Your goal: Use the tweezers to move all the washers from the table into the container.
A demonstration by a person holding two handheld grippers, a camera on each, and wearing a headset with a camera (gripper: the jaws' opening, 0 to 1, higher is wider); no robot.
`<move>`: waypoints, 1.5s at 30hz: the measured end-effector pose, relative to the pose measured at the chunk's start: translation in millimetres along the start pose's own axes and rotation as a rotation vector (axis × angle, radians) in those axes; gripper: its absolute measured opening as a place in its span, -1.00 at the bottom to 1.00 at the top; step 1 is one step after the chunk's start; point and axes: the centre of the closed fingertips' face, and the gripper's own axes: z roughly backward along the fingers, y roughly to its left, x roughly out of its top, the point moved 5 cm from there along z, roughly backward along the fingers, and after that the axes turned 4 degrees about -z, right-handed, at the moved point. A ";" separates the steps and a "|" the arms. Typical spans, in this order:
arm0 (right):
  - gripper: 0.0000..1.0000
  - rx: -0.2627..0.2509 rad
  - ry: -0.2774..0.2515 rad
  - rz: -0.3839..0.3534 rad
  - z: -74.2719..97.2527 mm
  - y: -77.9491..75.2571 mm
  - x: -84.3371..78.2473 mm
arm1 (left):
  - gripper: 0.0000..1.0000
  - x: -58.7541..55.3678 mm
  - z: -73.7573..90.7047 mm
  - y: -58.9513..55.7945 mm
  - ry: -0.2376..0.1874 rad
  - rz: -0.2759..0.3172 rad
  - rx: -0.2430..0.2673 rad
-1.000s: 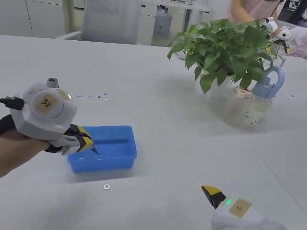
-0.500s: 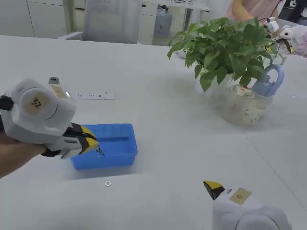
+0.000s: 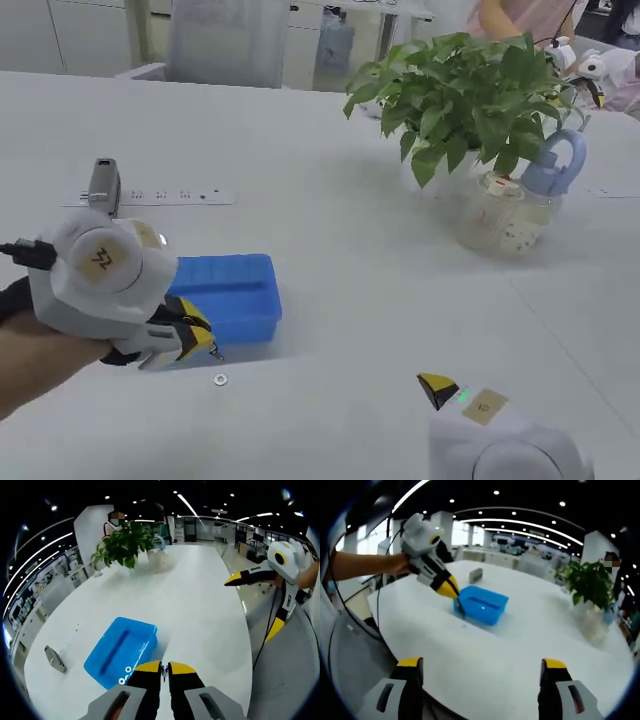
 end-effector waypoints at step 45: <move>0.76 -0.015 0.044 0.050 -1.5 -0.5 -5.4 | -1.00 -9.7 -15.7 -7.1 0.086 -0.036 -0.061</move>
